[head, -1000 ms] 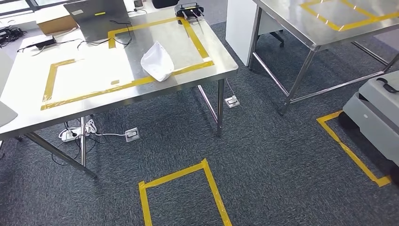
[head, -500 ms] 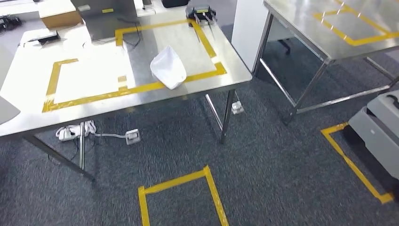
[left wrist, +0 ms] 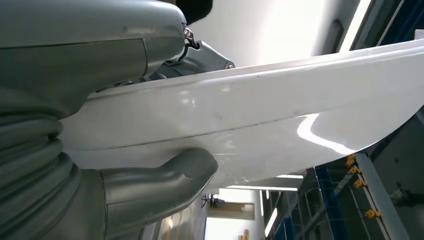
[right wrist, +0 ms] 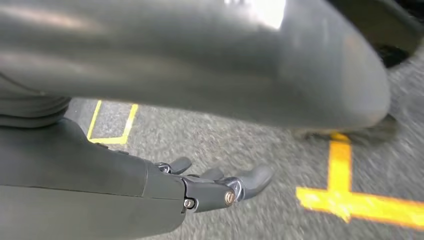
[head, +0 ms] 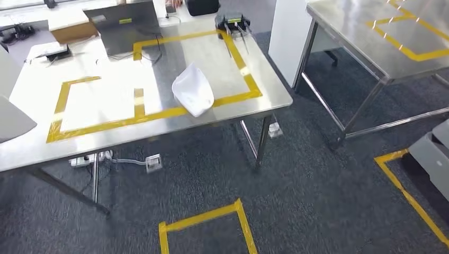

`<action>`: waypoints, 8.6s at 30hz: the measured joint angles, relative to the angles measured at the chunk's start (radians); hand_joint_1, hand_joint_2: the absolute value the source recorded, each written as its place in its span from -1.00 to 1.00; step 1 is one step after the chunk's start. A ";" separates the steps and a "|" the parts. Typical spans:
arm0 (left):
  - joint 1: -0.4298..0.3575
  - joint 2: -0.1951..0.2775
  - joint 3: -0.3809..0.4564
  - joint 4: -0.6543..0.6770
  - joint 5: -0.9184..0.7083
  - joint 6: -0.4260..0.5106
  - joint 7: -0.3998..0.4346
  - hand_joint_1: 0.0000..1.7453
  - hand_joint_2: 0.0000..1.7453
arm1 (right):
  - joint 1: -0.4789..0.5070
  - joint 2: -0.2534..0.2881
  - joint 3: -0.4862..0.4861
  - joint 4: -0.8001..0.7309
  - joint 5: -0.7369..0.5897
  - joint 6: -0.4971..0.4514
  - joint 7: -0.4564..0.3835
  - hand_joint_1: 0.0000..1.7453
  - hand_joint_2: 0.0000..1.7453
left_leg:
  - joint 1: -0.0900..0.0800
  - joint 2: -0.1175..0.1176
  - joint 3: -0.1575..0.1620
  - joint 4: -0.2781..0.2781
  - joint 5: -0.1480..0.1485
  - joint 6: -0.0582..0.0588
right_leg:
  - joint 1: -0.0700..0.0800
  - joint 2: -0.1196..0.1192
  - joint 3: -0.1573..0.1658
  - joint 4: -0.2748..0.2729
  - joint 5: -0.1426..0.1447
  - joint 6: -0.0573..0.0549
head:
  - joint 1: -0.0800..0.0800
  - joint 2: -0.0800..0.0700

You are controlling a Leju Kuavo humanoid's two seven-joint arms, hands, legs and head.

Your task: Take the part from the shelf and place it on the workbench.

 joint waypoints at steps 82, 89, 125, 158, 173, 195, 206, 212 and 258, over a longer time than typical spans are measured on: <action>-0.199 -0.194 -0.638 0.629 -1.342 1.244 -0.165 -1.00 -1.00 | 0.006 0.007 -0.032 0.000 0.068 0.000 0.019 -1.00 -1.00 | 0.010 0.017 -0.088 -0.113 0.114 0.053 | -0.006 0.006 -0.016 0.149 -0.149 0.065 | -0.001 0.000; -0.079 -0.200 -0.551 0.380 -1.347 1.322 -0.166 -1.00 -1.00 | 0.003 0.011 -0.032 0.000 0.062 0.000 0.018 -1.00 -1.00 | 0.020 0.020 -0.109 -0.086 0.114 0.024 | -0.022 0.002 0.058 0.042 -0.072 0.077 | -0.001 0.000; 0.380 -0.492 -0.292 -0.464 -1.588 1.396 -0.472 -1.00 -1.00 | 0.003 0.013 -0.051 0.000 0.080 0.000 0.008 -1.00 -1.00 | 0.003 0.024 -0.146 -0.063 0.117 0.005 | -0.006 -0.005 0.105 -0.011 -0.087 0.019 | -0.001 0.000; 0.370 -0.398 -0.256 1.081 -1.184 0.936 0.561 -1.00 -1.00 | -0.007 -0.014 -0.058 0.000 0.155 0.000 0.162 -1.00 -1.00 | 0.004 0.022 -0.166 0.034 -0.002 0.003 | -0.003 -0.019 0.089 -0.037 -0.047 0.004 | -0.002 0.000; 0.303 -0.402 -0.241 1.127 -1.225 0.957 0.300 -1.00 -1.00 | -0.017 -0.034 -0.053 -0.002 0.179 0.002 0.018 -1.00 -1.00 | 0.009 0.018 -0.008 -0.100 0.025 0.055 | -0.014 -0.014 -0.075 0.100 -0.066 0.072 | 0.004 0.000; 0.327 -0.429 -0.249 1.153 -1.288 0.938 0.425 -1.00 -1.00 | -0.017 -0.026 -0.083 -0.002 0.119 0.002 0.164 -1.00 -1.00 | 0.011 0.017 -0.086 0.100 0.005 -0.009 | 0.000 -0.021 0.020 -0.020 -0.001 0.010 | 0.012 0.000; 0.296 -0.440 -0.250 1.151 -1.318 0.917 0.405 -1.00 -1.00 | -0.017 -0.028 -0.088 -0.004 0.148 0.009 0.028 -1.00 -1.00 | 0.004 0.021 -0.041 -0.096 0.056 0.056 | -0.005 -0.011 -0.082 0.201 -0.150 0.066 | 0.016 0.000; 0.294 -0.444 -0.253 1.151 -1.325 0.915 0.406 -1.00 -1.00 | -0.021 -0.029 -0.088 -0.005 0.158 0.011 0.042 -1.00 -1.00 | -0.002 0.021 -0.116 -0.082 0.113 0.047 | 0.006 -0.007 0.113 0.046 -0.100 0.038 | 0.016 0.000; 0.371 -0.431 -0.261 1.053 -1.120 0.822 0.333 -1.00 -1.00 | 0.084 -0.065 0.296 -0.043 -0.262 0.010 0.088 -1.00 -1.00 | 0.001 0.022 -0.069 -0.108 0.101 0.017 | 0.011 -0.009 0.097 -0.028 -0.065 0.022 | 0.014 0.000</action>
